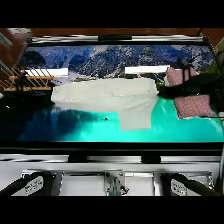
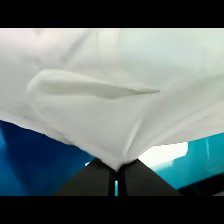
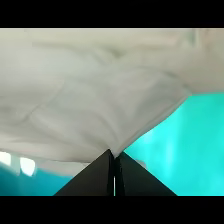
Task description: Fold the shirts.
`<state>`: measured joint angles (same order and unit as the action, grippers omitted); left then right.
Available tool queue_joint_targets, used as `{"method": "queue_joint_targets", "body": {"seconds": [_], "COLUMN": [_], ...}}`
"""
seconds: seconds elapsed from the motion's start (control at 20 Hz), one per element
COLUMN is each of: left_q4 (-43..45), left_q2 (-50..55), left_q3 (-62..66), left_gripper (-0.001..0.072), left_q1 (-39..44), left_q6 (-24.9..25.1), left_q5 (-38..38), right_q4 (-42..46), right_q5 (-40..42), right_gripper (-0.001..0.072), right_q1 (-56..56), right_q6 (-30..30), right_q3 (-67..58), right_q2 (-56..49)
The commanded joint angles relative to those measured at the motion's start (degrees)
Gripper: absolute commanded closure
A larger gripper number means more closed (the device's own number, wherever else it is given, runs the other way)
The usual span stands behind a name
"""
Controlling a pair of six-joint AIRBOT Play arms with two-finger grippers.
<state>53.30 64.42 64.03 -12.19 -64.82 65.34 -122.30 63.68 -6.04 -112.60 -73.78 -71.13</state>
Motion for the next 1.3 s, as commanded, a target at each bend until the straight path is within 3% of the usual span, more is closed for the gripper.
{"method": "queue_joint_targets", "body": {"seconds": [0.0, 0.15, 0.3, 0.5, 0.7, 0.85, 1.05, 1.15, 1.25], "left_q4": [0.04, 0.04, 0.04, 0.57, 6.86, 11.34, 14.80, 14.64, 14.64], "left_q2": [-5.73, -9.64, -13.11, -20.83, -24.30, -23.65, -21.77, -19.85, -16.46], "left_q3": [22.86, 45.53, 57.81, 54.84, 52.96, 51.98, 41.90, 34.40, 27.91], "left_gripper": [0.0675, 0.0674, 0.0674, 0.0674, 0.0674, 0.0674, 0.0675, 0.0674, 0.0675], "left_q1": [-0.04, -0.04, -0.04, -0.04, -0.04, -0.04, -0.04, -0.04, -0.04], "left_q6": [0.00, -0.63, -3.30, -3.45, -5.11, -5.99, -5.95, -4.90, -4.90], "left_q5": [0.50, -2.99, -3.87, -1.84, 1.53, 10.67, 23.06, 24.76, 24.70], "right_q4": [-0.79, -0.15, 0.35, 3.98, 7.37, 9.38, 15.87, 13.40, 11.02], "right_q5": [-7.17, -19.26, -22.38, -19.34, -14.36, -6.56, 15.21, 26.62, 31.89], "right_gripper": [0.0653, 0.0653, 0.0653, 0.0653, 0.0653, 0.0653, 0.0653, 0.0653, 0.0653], "right_q1": [0.15, 0.15, 0.15, 0.15, 0.15, 0.15, 0.15, 0.15, 0.17], "right_q6": [-0.70, -0.70, -0.68, -0.59, 0.24, 2.67, 8.50, 9.51, 11.04], "right_q3": [-13.35, -23.39, -28.81, -29.31, -29.31, -29.31, -29.29, -29.29, -29.29], "right_q2": [11.69, 21.29, 27.71, 34.69, 37.20, 36.17, 29.05, 22.71, 15.15]}}
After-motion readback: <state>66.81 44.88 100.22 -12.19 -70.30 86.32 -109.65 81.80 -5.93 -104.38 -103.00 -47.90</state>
